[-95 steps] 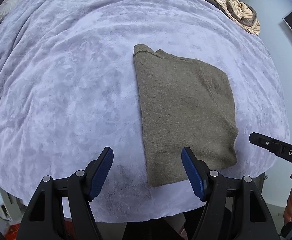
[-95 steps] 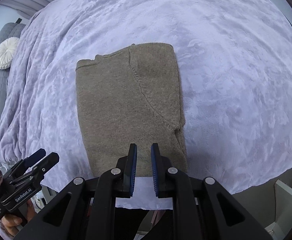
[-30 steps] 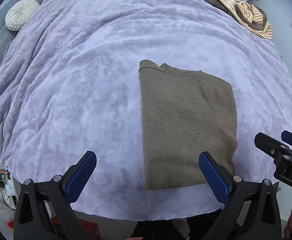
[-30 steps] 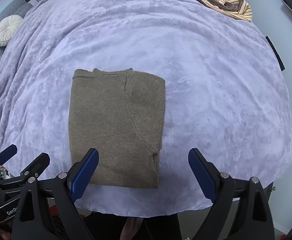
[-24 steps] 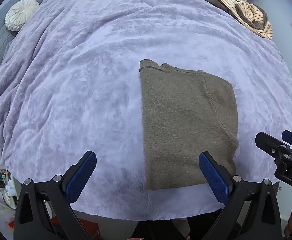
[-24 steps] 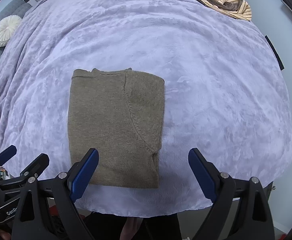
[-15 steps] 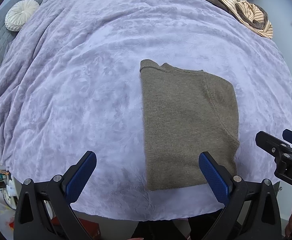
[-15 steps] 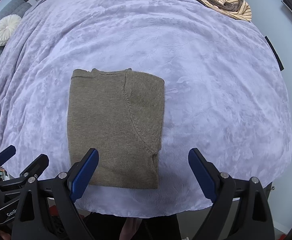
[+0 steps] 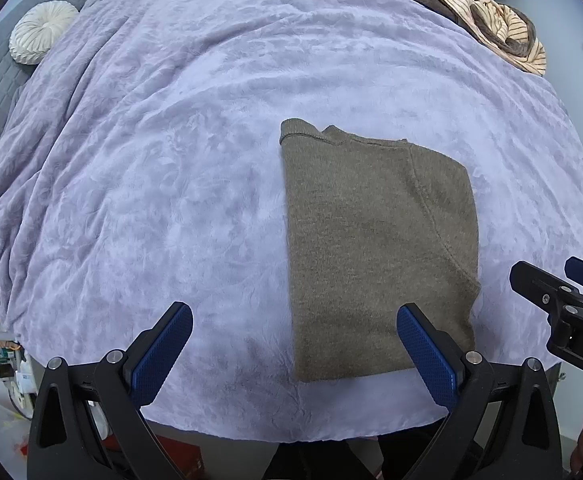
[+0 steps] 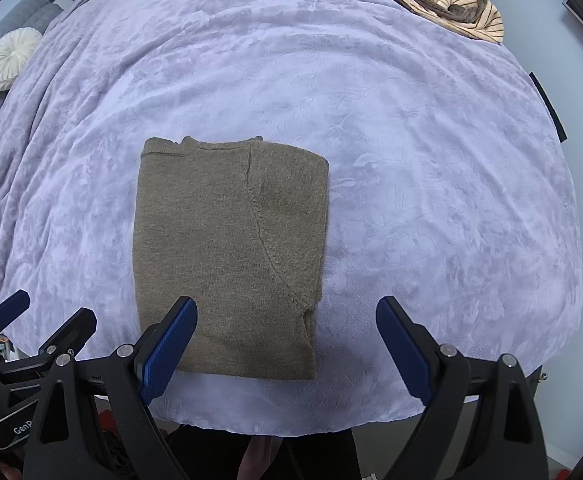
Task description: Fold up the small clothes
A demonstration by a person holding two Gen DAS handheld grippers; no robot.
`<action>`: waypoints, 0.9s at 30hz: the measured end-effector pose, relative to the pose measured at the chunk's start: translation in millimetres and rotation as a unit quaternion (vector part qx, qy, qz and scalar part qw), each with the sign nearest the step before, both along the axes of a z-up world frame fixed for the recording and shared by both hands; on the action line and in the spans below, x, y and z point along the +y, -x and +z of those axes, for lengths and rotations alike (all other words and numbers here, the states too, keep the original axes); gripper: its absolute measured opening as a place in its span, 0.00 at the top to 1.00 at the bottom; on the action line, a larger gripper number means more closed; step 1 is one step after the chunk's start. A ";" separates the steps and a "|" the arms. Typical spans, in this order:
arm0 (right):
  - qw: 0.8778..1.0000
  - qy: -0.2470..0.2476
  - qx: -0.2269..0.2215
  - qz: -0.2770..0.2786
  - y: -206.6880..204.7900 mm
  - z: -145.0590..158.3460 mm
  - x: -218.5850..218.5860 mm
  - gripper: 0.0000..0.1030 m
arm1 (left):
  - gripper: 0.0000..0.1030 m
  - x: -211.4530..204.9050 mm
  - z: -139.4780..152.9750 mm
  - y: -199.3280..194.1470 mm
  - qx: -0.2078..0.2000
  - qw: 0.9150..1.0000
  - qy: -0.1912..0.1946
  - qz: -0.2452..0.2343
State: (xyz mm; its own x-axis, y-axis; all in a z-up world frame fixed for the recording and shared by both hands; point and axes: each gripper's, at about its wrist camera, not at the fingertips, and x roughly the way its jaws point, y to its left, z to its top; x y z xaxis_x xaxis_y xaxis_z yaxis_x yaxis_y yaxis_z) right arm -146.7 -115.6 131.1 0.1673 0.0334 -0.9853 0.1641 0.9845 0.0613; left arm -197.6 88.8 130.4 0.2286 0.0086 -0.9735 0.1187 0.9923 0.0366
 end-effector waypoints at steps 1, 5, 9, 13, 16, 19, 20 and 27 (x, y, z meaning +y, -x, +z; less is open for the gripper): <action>1.000 0.000 0.000 0.000 0.2 0.1 0.3 0.10 | 0.01 -2.1 -0.1 1.0 0.000 1.000 0.001 0.001; 1.000 0.001 0.002 0.002 0.2 -1.0 -0.1 0.10 | 0.01 -2.4 -0.2 1.8 0.000 1.000 0.002 0.002; 1.000 0.002 0.003 0.002 0.5 -2.3 -0.6 0.10 | 0.01 -2.1 -0.9 0.9 0.000 1.000 0.001 0.001; 1.000 0.001 0.003 0.003 0.2 -2.4 -0.8 0.10 | 0.01 -1.4 -1.1 -0.3 -0.002 1.000 -0.001 0.003; 1.000 0.002 0.004 0.004 0.5 -3.1 0.6 0.10 | 0.01 -0.1 -1.4 -2.5 0.001 1.000 0.004 0.006; 1.000 0.002 0.005 0.005 0.8 -3.3 1.3 0.10 | 0.01 0.8 -1.9 -3.4 0.001 1.000 0.002 0.004; 1.000 0.003 0.005 0.006 0.9 -3.7 1.5 0.10 | 0.01 1.6 -2.0 -3.3 0.001 1.000 0.002 0.004; 1.000 0.002 0.007 0.005 1.0 -4.0 2.1 0.10 | 0.01 1.3 -0.4 -1.9 -0.005 1.000 0.002 0.008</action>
